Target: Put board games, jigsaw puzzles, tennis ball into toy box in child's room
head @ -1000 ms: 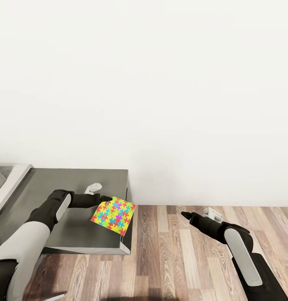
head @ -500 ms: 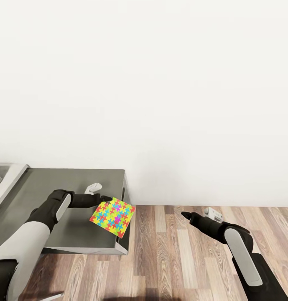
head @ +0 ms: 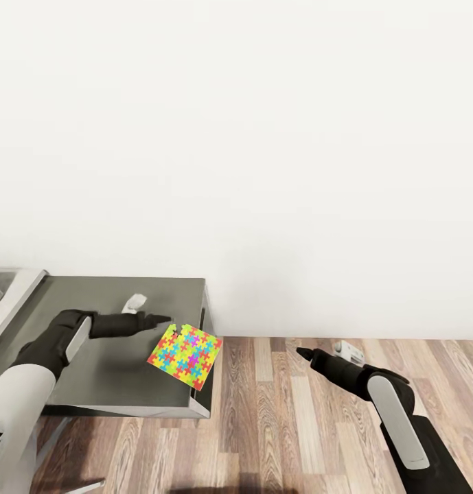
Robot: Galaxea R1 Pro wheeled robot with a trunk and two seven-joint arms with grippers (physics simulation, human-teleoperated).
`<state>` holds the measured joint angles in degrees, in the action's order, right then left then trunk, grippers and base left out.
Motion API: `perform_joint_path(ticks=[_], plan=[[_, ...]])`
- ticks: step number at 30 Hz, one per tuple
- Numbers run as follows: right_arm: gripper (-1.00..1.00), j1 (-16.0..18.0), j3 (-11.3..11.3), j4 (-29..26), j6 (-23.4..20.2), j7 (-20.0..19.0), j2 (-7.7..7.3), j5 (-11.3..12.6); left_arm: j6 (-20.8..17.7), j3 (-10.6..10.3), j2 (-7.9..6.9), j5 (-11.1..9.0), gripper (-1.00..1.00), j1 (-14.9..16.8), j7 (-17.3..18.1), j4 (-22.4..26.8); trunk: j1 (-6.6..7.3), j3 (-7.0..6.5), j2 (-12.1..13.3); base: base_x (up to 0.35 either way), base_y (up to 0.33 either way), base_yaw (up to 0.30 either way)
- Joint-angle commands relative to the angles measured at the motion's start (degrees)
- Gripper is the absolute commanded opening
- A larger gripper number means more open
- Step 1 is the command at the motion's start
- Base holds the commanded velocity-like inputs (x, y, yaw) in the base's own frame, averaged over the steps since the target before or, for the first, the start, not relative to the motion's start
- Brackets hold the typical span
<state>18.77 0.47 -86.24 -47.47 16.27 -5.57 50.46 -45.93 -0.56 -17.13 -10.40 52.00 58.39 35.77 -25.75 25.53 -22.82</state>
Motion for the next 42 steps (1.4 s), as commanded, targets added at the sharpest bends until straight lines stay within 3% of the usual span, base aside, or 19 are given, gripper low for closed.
perform_joint_path(ticks=[1, 4, 8, 11, 16, 24, 35, 42], plan=[[1.00, 0.0, 0.0, 0.0, -0.1, 0.5, 0.00, 0.6, -0.3, -0.1, -0.45, -0.2, 1.00, 0.0, 1.6, 0.0, -0.03, 0.09, -0.1, 0.000, 0.000, 0.000], [1.00, 0.0, -0.2, 0.3, 0.0, 0.2, 0.02, 0.5, -0.3, 0.0, -2.25, -0.2, 1.00, 0.0, 7.5, 0.3, -0.03, 0.09, -0.1, 0.000, 0.000, 0.000], [1.00, 1.0, -1.2, 1.5, 1.0, -0.8, 1.02, 1.2, -1.3, 0.9, -3.51, -1.2, 1.00, -1.0, 9.5, 1.5, -0.03, 0.09, -0.1, 0.000, 0.000, 0.000], [1.00, 1.3, -2.1, 2.4, 1.8, -1.7, 1.99, 1.4, -2.3, 0.2, -2.86, -0.7, 1.00, -1.8, 10.5, 2.4, -0.03, 0.09, -0.1, 0.000, 0.000, 0.000], [1.00, 0.0, -3.7, 1.4, 2.0, -2.7, 3.61, 1.4, -3.9, -0.9, -1.26, 0.4, 1.00, -0.2, 12.1, 1.4, -0.03, 0.09, -0.1, 0.000, 0.000, 0.000], [1.00, 0.0, -6.3, 0.8, 2.9, -3.0, 6.20, 1.6, -5.6, -1.0, -1.24, 0.5, 1.00, 1.2, 13.1, -1.1, -0.03, 0.09, -0.1, 0.000, 0.000, 0.000], [1.00, 0.0, -6.8, 0.7, 3.1, -3.1, 9.75, 1.6, -5.7, -1.0, -1.30, 0.5, 1.00, 1.2, 13.1, -2.2, -0.03, -0.65, -0.1, 0.000, 0.000, 0.000], [1.00, -0.1, -6.9, 0.7, 3.8, -3.2, 9.96, 1.6, -5.7, -1.0, -1.32, 0.5, 1.00, 1.2, 13.2, -2.2, -0.03, -1.30, -0.1, 0.000, 0.000, 0.000]])
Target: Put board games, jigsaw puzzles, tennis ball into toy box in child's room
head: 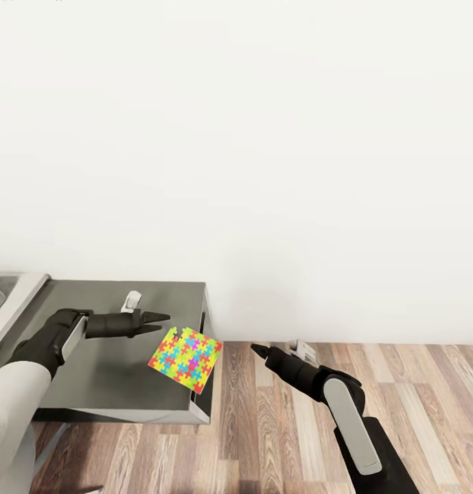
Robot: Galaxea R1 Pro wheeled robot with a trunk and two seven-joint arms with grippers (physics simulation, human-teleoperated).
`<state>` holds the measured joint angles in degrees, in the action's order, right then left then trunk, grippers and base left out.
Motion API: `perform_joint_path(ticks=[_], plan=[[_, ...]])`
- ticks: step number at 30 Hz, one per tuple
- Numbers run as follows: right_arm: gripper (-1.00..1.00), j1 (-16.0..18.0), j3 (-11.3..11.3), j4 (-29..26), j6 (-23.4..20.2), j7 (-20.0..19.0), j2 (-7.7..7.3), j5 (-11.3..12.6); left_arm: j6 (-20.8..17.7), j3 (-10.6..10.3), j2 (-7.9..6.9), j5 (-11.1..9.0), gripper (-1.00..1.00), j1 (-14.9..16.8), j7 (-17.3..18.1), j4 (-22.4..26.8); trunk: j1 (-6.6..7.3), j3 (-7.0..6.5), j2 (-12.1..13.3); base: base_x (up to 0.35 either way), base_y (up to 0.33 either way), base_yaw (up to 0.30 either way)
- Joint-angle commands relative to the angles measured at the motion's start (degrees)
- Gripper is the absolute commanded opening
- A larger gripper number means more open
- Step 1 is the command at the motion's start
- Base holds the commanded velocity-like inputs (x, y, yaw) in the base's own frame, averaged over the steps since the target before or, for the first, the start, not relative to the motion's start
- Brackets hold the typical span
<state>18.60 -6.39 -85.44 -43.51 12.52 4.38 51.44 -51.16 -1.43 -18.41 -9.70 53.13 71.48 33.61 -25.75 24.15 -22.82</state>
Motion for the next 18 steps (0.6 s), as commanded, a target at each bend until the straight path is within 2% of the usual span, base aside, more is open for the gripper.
perform_joint_path(ticks=[1, 4, 12, 18], plan=[[1.00, 0.0, 0.0, -0.1, 0.2, 0.6, -0.02, 0.6, -0.4, -0.2, -0.04, -0.2, 1.00, 0.0, 0.1, 0.0, -0.04, -0.01, -0.1, 0.000, 0.000, 0.000], [1.00, 0.0, -0.1, -0.1, 0.9, 0.3, -0.05, 0.6, -0.4, -0.2, -0.04, -0.2, 1.00, 0.0, 0.1, 0.0, -0.04, -0.29, -0.1, 0.000, 0.000, 0.000], [1.00, 0.0, -0.1, -0.2, 1.7, -3.4, -0.07, 0.4, -0.4, -0.1, -0.13, -0.3, 1.00, 0.0, 0.2, 0.0, -0.04, -1.04, -0.1, 0.000, 0.000, 0.000], [1.00, 0.0, -0.1, -0.2, 2.1, -4.1, -0.14, 0.3, -0.5, -0.1, -0.21, -0.4, 1.00, 0.0, 0.3, 0.4, -0.04, -1.60, -0.1, 0.000, 0.000, 0.000]])
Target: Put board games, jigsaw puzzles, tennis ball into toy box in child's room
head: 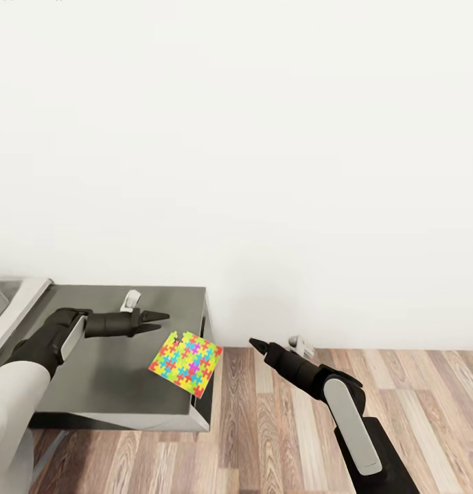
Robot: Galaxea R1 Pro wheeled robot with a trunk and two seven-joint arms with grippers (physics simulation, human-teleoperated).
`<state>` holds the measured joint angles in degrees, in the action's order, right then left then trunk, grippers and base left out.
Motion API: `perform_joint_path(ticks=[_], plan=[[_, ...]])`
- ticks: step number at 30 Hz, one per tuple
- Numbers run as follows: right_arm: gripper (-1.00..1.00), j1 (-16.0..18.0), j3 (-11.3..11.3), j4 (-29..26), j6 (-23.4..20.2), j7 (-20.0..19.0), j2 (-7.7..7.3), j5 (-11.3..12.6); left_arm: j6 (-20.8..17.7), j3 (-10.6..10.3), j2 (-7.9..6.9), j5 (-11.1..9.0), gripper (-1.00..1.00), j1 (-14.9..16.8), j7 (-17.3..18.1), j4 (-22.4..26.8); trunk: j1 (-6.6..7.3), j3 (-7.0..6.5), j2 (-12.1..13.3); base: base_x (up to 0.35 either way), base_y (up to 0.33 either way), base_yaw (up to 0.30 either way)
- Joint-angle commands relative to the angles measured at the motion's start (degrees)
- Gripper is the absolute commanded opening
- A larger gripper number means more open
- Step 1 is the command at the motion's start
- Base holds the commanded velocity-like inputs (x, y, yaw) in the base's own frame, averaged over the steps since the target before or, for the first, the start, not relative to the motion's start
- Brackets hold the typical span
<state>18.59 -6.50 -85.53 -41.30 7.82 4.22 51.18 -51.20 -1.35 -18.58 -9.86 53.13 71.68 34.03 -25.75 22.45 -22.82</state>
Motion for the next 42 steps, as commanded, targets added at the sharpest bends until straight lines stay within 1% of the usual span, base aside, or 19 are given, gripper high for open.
perform_joint_path(ticks=[1, 5, 7, 9, 11, 12, 13, 14, 15, 17, 19, 20, 22, 25, 27, 31, 34, 38, 42], plan=[[1.00, 0.0, 0.0, -0.1, -0.1, 0.5, 0.01, 0.6, -0.5, -0.1, -0.05, -0.2, 1.00, 0.0, 0.1, 0.1, -0.04, 0.00, -0.1, 0.000, 0.000, 0.000], [1.00, 0.0, 0.0, 0.0, -0.1, -0.6, -0.05, 0.5, -0.6, -0.1, -0.14, -0.3, 1.00, 0.0, 0.3, 1.0, -0.04, -0.38, -0.1, 0.000, 0.000, 0.000], [1.00, 0.0, 0.1, 0.1, -0.1, -2.2, -0.21, 0.3, -0.7, -0.2, -0.38, -0.3, 1.00, 0.0, 1.6, 1.4, -0.04, -0.57, -0.1, 0.000, 0.000, 0.000], [1.00, 0.0, 0.3, 0.7, -0.1, -4.4, -0.37, 0.3, -0.6, -0.3, -0.74, -0.3, 1.00, 0.0, 4.1, 1.7, -0.04, -0.76, -0.1, 0.000, 0.000, 0.000], [1.00, 0.1, 0.6, 2.9, -0.1, -8.3, -0.58, 0.2, -0.5, -0.5, -1.26, -0.1, 1.00, 0.0, 8.7, 1.9, -0.04, -0.95, -0.1, 0.000, 0.000, 0.000], [1.00, 0.1, 0.6, 3.7, -0.1, -9.4, -0.66, 0.2, -0.4, -0.5, -1.43, 0.0, 1.00, 0.0, 9.8, 1.9, -0.04, -1.04, -0.1, 0.000, 0.000, 0.000], [1.00, 0.3, 0.9, 5.5, 0.0, -11.5, -0.91, 0.2, -0.3, -0.5, -1.76, 0.0, 1.00, 0.0, 11.8, 1.9, -0.04, -1.13, -0.1, 0.000, 0.000, 0.000], [1.00, 0.3, 1.0, 6.5, 0.0, -12.6, -1.08, 0.2, -0.3, -0.6, -1.91, 0.1, 1.00, 0.0, 12.6, 2.0, -0.04, -1.23, -0.1, 0.000, 0.000, 0.000], [1.00, 0.5, 1.3, 8.4, 0.0, -14.7, -1.49, 0.1, -0.2, -0.6, -2.21, 0.1, 1.00, 0.0, 13.9, 2.0, -0.04, -1.32, -0.1, 0.000, 0.000, 0.000], [1.00, 0.7, 1.9, 11.1, 0.0, -17.7, -2.18, 0.1, -0.1, -0.6, -2.58, 0.1, 1.00, 0.0, 15.0, 2.0, -0.04, -1.51, -0.1, 0.000, 0.000, 0.000], [1.00, 0.8, 2.3, 12.4, 0.2, -19.4, -2.60, 0.1, -0.1, -0.6, -2.75, 0.1, 1.00, 0.0, 15.5, 2.0, -0.04, -1.70, -0.1, 0.000, 0.000, 0.000], [1.00, 0.8, 2.7, 13.5, 0.8, -20.9, -3.00, 0.1, -0.1, -0.6, -2.85, 0.1, 1.00, 0.0, 15.8, 2.1, -0.04, -1.80, -0.1, 0.000, 0.000, 0.000], [1.00, 0.9, 3.0, 14.2, 1.6, -22.3, -3.40, 0.1, -0.1, -0.6, -2.92, 0.0, 1.00, 0.0, 16.0, 2.2, -0.04, -1.98, -0.1, 0.000, 0.000, 0.000], [1.00, 0.9, 3.3, 15.3, 3.5, -25.3, -4.45, 0.1, 0.0, -0.7, -3.00, 0.0, 1.00, 0.0, 16.6, 2.4, -0.04, -2.27, -0.1, 0.000, 0.000, 0.000], [1.00, 0.9, 3.4, 15.6, 4.0, -26.7, -4.92, 0.1, 0.0, -0.8, -3.02, 0.0, 1.00, 0.0, 18.2, 2.5, -0.04, -2.46, -0.1, 0.000, 0.000, 0.000], [1.00, 0.9, 3.5, 16.4, 4.4, -28.2, -5.28, 0.1, 0.0, -0.9, -3.11, -0.1, 1.00, -0.3, 18.3, 3.6, -0.04, -2.83, -0.1, 0.000, 0.000, 0.000], [1.00, 1.0, 3.6, 18.4, 4.5, -29.8, -5.46, 0.1, -0.1, -1.0, -3.71, -0.1, 1.00, -1.3, 18.3, 6.0, -0.04, -3.12, -0.1, 0.000, 0.000, 0.000], [1.00, 1.7, 3.6, 20.3, 4.8, -33.7, -5.52, 0.0, -0.5, -1.2, -4.46, -0.3, 1.00, -3.1, 18.3, 11.2, -0.04, -3.50, -0.1, 0.000, 0.000, 0.000], [1.00, 2.1, 3.6, 20.7, 4.8, -37.7, -5.54, 0.0, -1.0, -1.3, -4.71, -0.3, 1.00, -4.5, 18.3, 14.9, -0.04, -3.87, -0.1, 0.000, 0.000, 0.000]])
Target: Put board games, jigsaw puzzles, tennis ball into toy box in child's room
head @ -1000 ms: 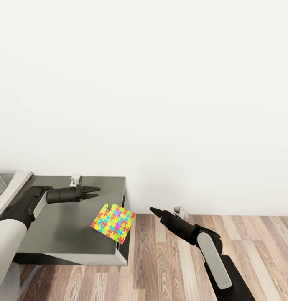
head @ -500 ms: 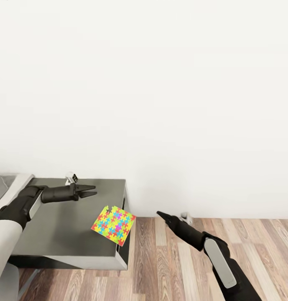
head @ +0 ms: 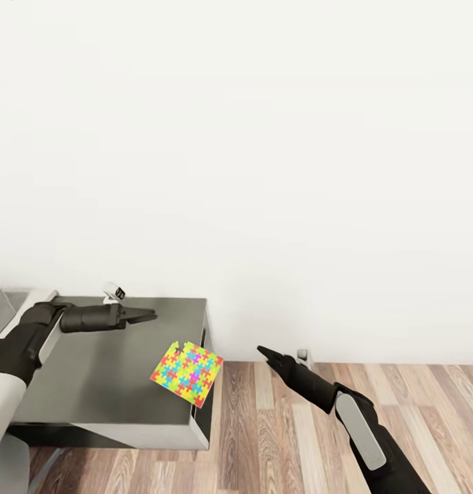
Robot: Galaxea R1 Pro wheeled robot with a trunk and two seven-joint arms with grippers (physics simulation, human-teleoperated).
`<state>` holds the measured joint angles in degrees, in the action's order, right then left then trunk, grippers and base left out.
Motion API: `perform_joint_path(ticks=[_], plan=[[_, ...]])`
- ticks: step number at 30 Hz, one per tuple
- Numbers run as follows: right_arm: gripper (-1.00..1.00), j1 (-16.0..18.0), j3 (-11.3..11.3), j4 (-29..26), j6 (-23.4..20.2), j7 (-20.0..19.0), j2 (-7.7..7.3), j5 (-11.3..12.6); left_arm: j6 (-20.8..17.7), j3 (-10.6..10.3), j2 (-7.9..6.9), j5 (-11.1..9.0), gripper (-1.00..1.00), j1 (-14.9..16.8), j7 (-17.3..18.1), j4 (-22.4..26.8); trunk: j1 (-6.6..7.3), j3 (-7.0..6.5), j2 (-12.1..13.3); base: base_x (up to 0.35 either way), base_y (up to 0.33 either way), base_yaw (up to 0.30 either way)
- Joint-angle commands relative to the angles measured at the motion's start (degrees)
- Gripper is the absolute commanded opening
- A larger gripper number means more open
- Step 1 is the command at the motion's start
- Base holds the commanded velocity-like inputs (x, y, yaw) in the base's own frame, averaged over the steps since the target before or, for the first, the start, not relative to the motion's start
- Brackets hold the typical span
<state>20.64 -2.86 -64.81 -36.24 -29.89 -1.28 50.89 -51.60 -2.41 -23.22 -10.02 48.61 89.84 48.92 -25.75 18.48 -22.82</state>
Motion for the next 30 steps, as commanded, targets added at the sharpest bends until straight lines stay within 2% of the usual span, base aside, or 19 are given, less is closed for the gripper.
perform_joint_path(ticks=[1, 5, 8, 30], plan=[[1.00, 0.1, 0.0, 0.0, -0.3, -0.6, -0.04, 0.3, -0.7, -0.2, -0.09, -0.2, 1.00, -0.1, 0.2, 0.5, -0.04, 0.00, -0.1, 0.000, 0.000, 0.000], [1.00, 0.2, -0.1, -0.1, -0.5, -3.2, -0.04, 0.3, -1.6, -0.2, -0.15, -0.2, 1.00, -1.1, 0.2, 3.0, -0.04, -0.38, -0.1, 0.000, 0.000, 0.000], [1.00, 0.2, -0.1, -0.2, -0.6, -3.6, -0.04, 0.3, -1.8, -0.2, -0.16, -0.2, 1.00, -1.2, 0.2, 3.4, -0.04, -0.66, -0.1, 0.000, 0.000, 0.000], [1.00, 0.1, 0.0, -0.3, 0.0, -3.9, -0.09, 0.4, -2.0, -0.2, -0.16, -0.1, 1.00, -1.3, 0.2, 3.7, -0.04, -2.75, -0.1, 0.000, 0.000, 0.000]])
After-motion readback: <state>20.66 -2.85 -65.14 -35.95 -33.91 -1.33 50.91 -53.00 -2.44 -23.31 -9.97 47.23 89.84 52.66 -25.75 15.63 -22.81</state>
